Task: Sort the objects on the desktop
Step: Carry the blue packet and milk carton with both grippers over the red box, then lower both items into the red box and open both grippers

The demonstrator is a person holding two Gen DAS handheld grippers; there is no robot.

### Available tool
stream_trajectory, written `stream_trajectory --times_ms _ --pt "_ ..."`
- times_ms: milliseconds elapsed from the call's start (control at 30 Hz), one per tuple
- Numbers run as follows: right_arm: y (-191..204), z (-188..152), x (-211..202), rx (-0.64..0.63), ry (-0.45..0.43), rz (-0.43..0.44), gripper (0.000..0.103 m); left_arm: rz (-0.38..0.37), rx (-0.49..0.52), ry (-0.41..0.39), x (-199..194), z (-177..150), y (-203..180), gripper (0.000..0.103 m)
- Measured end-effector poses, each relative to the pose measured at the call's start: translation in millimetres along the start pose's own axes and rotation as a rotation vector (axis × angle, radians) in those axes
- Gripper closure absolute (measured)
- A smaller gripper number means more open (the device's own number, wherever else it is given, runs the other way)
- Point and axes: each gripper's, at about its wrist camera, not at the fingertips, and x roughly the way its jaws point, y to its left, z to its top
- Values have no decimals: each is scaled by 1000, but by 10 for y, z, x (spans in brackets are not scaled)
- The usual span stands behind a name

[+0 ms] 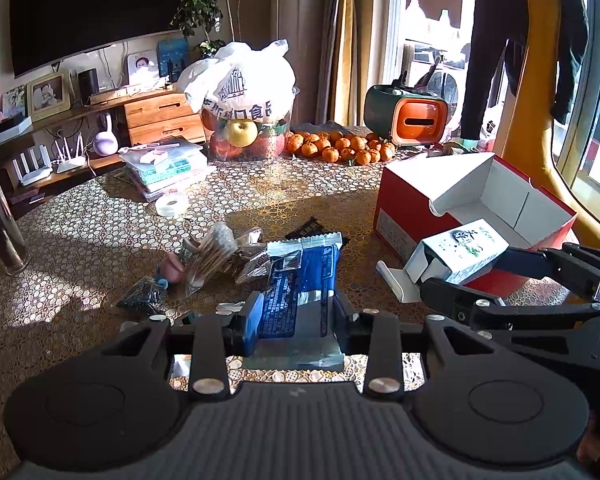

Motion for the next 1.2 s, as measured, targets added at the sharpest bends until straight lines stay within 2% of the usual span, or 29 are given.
stream_trajectory --times_ms 233,500,867,1200 --pt "-344 133 -241 8 -32 -37 35 -60 31 -5 3 194 -379 68" --pt "-856 268 -356 20 -54 -106 35 -119 78 -18 178 416 -843 68" --pt "-1468 311 -272 33 -42 -179 35 -178 164 -15 496 659 -1422 68" --pt "-1889 308 -72 16 -4 -212 35 -197 255 40 952 767 -1801 68"
